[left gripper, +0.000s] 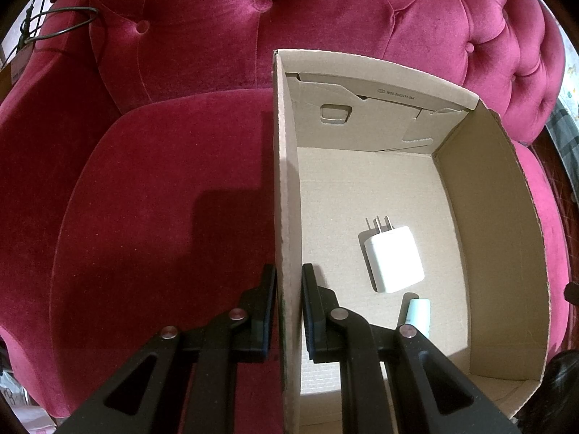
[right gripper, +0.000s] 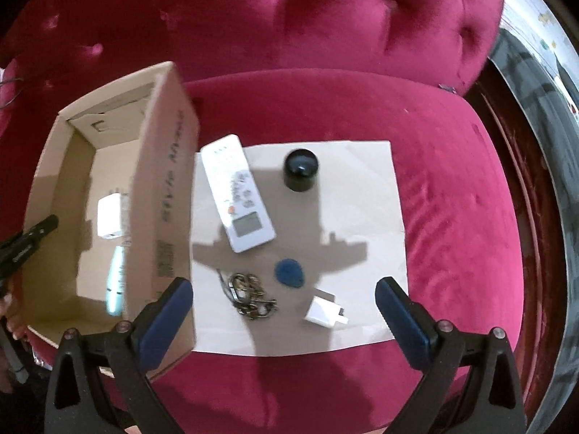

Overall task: Organize rigid objects
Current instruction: 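Move the open right gripper out of the box toward the small white charger, then grasp the small white charger with the right gripper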

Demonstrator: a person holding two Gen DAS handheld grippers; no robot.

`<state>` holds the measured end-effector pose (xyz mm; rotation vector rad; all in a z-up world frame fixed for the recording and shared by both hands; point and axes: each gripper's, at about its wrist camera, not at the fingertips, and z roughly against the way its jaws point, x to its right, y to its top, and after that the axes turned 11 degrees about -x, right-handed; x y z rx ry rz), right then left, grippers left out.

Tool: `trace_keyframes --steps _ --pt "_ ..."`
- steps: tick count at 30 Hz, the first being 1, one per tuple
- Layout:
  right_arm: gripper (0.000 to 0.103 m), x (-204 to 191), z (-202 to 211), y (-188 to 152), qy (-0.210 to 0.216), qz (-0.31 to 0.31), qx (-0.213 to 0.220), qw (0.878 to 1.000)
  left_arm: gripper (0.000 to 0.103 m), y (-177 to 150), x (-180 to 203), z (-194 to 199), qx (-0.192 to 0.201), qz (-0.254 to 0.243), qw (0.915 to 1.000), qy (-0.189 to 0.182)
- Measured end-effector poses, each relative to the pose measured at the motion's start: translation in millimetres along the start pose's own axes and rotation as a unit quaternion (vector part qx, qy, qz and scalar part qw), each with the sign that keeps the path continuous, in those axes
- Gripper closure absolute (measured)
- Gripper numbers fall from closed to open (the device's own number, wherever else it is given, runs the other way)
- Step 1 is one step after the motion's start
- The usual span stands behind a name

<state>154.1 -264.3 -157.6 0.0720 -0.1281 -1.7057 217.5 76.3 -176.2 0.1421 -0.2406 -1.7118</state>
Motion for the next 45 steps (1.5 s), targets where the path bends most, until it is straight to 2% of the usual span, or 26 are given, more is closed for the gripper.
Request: trace_keyframes --steps 12,30,36,39,40,41,42,45 --pt "0.0 27.4 -49.5 -8.5 -0.009 -0.038 -0.033 0.999 0.089 -0.3 0.6 -0.1 0.001 -0.001 1.0 0.001" --pt "0.002 60.6 -105.3 -18.2 0.008 -0.108 -0.073 0.991 0.089 0.0 2.1 -0.2 0.0 0.0 1.0 0.001" --pt "0.02 67.0 -111.4 -20.4 0.015 -0.109 -0.079 0.991 0.089 -0.3 2.3 -0.1 0.0 0.0 1.0 0.002" --pt "0.032 70.1 -110.7 -18.0 0.026 -0.113 -0.084 0.99 0.088 -0.8 2.2 -0.3 0.0 0.0 1.0 0.002" --pt "0.039 72.1 -111.6 -19.0 0.034 -0.118 -0.086 0.989 0.089 -1.2 1.9 -0.1 0.0 0.0 1.0 0.002" --pt "0.051 71.4 -111.5 -22.1 0.036 -0.123 -0.087 0.988 0.089 -1.0 2.1 -0.4 0.0 0.0 1.0 0.002" --pt "0.055 68.3 -110.9 -26.6 0.035 -0.125 -0.087 0.988 0.089 -0.8 2.1 -0.5 0.0 0.0 1.0 0.002" --pt "0.055 70.7 -108.7 -27.9 0.031 -0.123 -0.083 0.988 0.089 -0.7 2.2 -0.5 0.0 0.001 1.0 0.002"
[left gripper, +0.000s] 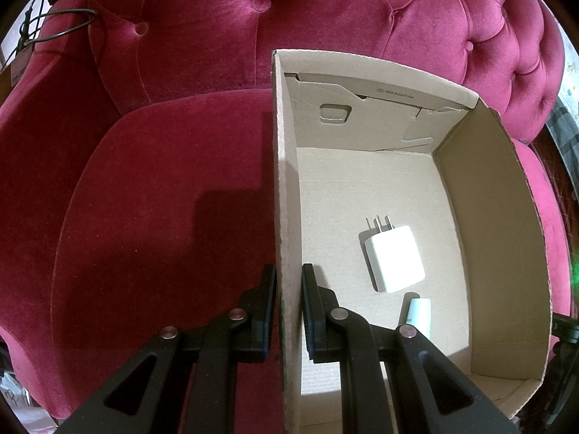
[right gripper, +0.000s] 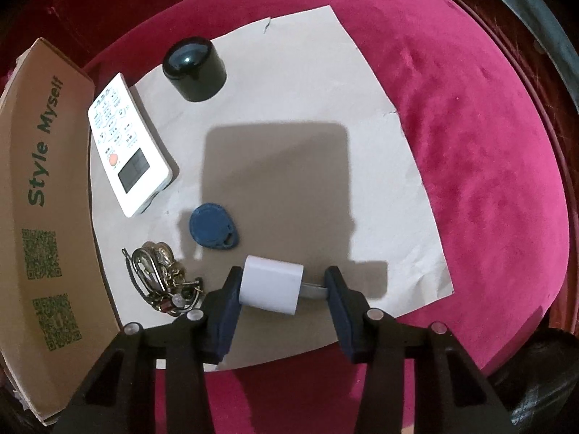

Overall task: Organize rigid objects
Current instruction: 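Grasp the small white charger with the right gripper, then carry the small white charger with the right gripper into the box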

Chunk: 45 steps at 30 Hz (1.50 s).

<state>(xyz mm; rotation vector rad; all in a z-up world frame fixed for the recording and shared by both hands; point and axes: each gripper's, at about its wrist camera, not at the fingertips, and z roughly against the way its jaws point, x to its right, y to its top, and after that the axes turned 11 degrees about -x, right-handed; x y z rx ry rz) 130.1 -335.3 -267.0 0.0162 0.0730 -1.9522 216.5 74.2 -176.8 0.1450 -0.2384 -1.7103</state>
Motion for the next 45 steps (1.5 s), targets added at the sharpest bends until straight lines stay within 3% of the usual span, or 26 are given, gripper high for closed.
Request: trace_keyframes --steps 22,45 --pt "0.055 -29.8 30.3 -6.9 -0.025 0.026 0.025 0.999 0.089 -0.2 0.8 -0.3 0.0 -0.001 1.0 0.001" --pt "0.055 -87.3 104.5 -5.4 -0.019 0.097 0.072 0.993 0.089 0.1 1.0 -0.2 -0.001 0.0 1.0 0.001"
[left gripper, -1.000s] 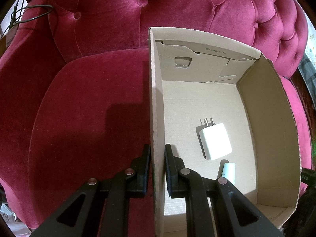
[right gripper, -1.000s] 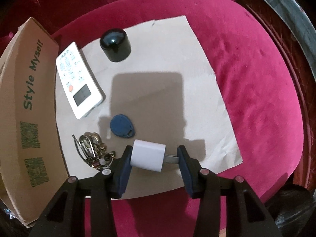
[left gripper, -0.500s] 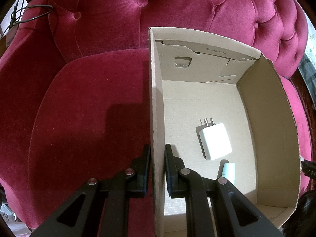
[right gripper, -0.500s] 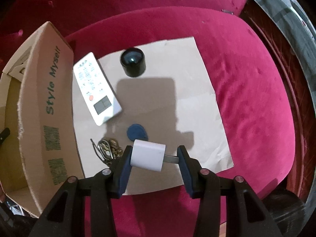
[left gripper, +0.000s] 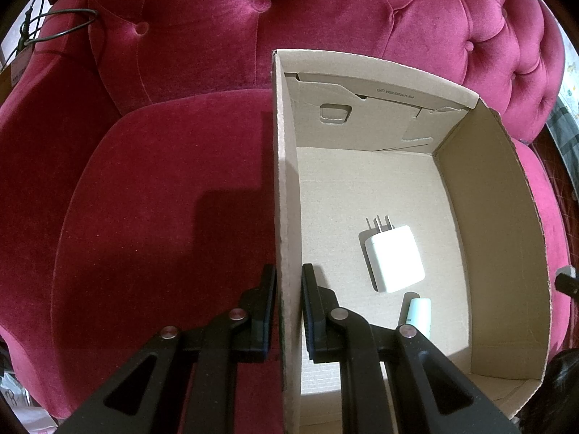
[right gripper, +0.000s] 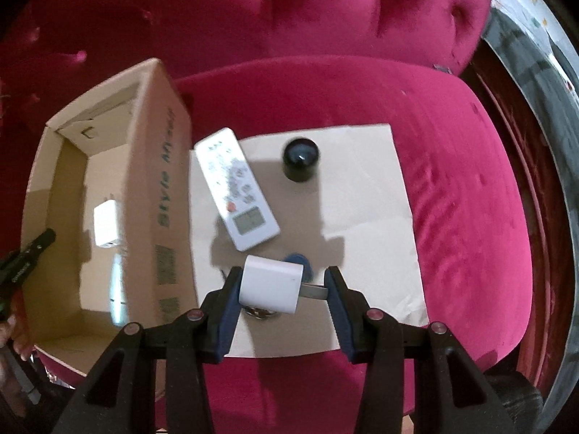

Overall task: Organize rigid objects
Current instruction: 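Carry the small white charger with the right gripper into the box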

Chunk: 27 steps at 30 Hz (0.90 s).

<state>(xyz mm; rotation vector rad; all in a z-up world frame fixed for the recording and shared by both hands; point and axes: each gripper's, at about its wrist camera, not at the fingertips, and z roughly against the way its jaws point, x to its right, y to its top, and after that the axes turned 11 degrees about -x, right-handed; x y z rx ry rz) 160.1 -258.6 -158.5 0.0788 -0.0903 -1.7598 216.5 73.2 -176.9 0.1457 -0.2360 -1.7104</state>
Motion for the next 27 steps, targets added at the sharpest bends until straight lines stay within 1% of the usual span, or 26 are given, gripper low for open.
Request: trace_keyframes --steps 13,27 --pt "0.055 -48.5 30.3 12.3 0.018 0.051 0.03 0.998 0.088 1.5 0.7 -0.4 -0.001 0.0 1.0 0.001" --pt "0.055 -108.1 30.5 19.6 0.036 0.112 0.034 0.993 0.088 2.3 0.8 -0.6 -0.001 0.0 1.0 0.001"
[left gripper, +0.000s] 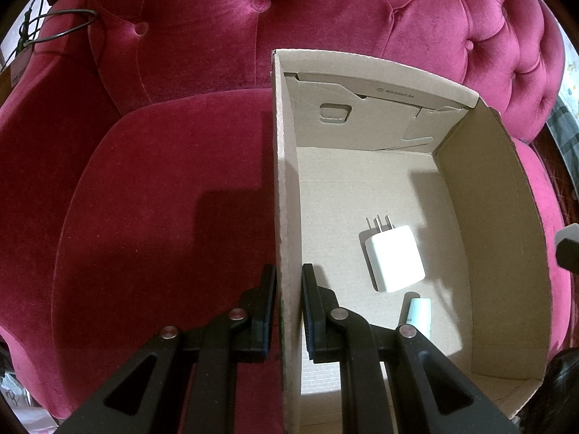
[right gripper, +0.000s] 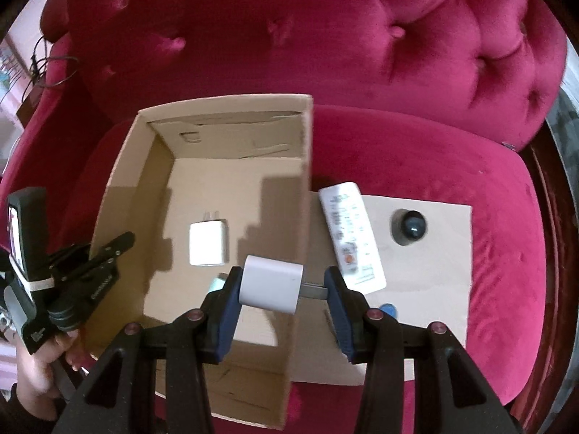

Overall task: Organize rigid objects
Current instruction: 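Carry the small white charger with the right gripper into the box, then lower the small charger beside the bottle and open the right gripper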

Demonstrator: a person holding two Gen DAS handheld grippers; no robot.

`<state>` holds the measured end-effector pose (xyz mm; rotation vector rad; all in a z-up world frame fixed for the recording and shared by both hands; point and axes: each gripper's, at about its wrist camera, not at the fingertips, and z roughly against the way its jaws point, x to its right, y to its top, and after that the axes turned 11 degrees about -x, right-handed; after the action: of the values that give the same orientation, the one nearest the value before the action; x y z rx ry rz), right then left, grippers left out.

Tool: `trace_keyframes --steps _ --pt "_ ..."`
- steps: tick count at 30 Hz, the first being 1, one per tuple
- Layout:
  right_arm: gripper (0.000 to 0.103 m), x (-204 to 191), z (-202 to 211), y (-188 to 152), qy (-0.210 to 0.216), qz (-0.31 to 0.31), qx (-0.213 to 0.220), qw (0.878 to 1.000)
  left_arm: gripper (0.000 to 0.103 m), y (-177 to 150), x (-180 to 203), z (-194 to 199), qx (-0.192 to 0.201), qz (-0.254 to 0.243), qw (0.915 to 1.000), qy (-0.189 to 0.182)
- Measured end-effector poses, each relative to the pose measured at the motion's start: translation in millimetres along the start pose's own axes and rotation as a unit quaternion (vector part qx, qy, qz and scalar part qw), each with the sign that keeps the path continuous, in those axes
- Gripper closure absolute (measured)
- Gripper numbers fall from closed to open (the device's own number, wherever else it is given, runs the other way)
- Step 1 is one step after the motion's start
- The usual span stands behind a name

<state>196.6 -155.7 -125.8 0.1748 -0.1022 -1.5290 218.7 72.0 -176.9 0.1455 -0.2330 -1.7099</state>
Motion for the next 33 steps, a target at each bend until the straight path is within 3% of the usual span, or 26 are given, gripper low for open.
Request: trace_keyframes --steps 15,33 --pt "0.055 -55.4 -35.9 17.7 0.018 0.048 -0.028 0.998 0.088 -0.2 1.2 -0.5 0.0 0.0 1.0 0.001" --pt "0.056 -62.8 -103.8 26.5 0.018 0.033 -0.093 0.995 0.088 0.0 1.3 -0.6 0.0 -0.001 1.0 0.002"
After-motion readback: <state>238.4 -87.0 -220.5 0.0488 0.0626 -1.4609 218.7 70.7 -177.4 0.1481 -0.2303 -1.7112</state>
